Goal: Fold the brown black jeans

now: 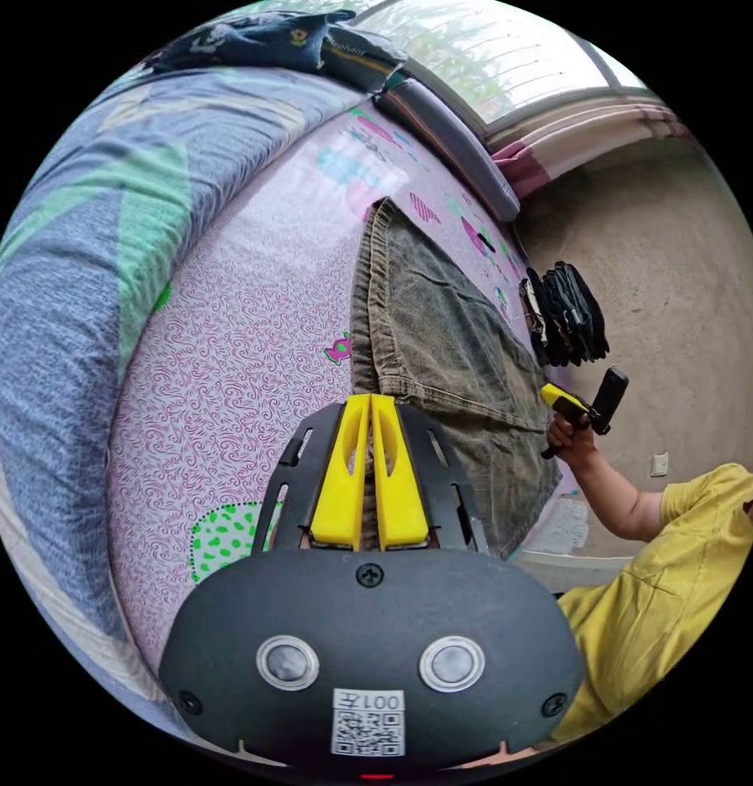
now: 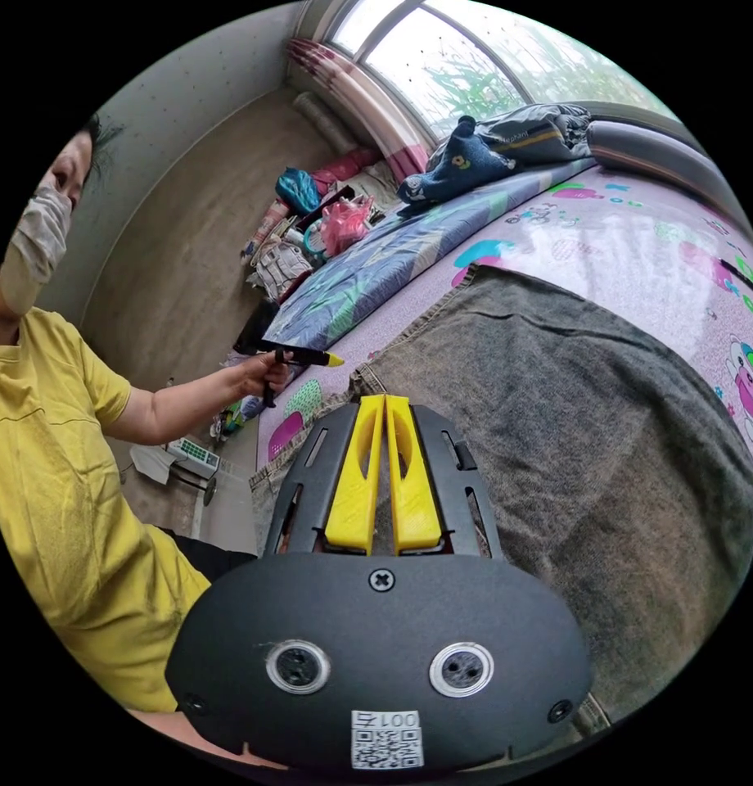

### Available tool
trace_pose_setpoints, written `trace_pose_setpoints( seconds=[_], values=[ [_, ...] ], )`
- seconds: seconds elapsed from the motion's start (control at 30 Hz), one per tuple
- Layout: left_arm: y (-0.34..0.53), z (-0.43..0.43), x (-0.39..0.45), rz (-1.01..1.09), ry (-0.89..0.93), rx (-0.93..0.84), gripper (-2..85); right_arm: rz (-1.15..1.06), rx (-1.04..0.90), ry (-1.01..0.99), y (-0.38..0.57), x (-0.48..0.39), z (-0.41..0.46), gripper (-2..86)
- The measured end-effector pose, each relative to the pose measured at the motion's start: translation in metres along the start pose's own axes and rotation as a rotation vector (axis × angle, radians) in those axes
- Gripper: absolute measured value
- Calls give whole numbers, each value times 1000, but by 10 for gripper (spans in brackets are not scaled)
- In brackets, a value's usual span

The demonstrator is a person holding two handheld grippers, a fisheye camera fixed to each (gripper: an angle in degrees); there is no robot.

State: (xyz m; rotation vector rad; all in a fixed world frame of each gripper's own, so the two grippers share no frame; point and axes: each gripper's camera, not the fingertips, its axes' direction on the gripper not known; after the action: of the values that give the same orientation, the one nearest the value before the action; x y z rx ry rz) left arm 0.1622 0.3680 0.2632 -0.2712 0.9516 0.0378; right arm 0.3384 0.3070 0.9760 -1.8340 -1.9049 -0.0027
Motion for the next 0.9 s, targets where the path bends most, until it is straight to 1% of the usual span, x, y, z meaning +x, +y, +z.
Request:
trace_pose_setpoints(
  seconds=[0.1,0.2,0.33,0.4,0.47,0.67,0.77,0.9],
  values=[
    [13,1,14,10,-43,20,-15,21,12,-7,2,-10,-5,2],
    [28,5,20,5,-37,23,-15,42,17,-10,4,-19,-15,2],
    [44,20,18,-24,-14,-36,-13,66,22,4,4,-36,-37,1],
    [55,24,21,-26,37,-54,-13,83,29,13,7,-46,-52,1],
    [65,24,28,-15,27,-71,-13,125,32,24,14,-56,-68,1],
    [98,23,61,-6,3,-191,-13,355,98,102,67,-107,-136,1],
    [113,32,74,-38,70,-237,-13,474,168,172,97,-140,-175,1],
    [127,49,90,-86,131,-245,-13,612,298,280,140,-183,-228,1]
  ],
)
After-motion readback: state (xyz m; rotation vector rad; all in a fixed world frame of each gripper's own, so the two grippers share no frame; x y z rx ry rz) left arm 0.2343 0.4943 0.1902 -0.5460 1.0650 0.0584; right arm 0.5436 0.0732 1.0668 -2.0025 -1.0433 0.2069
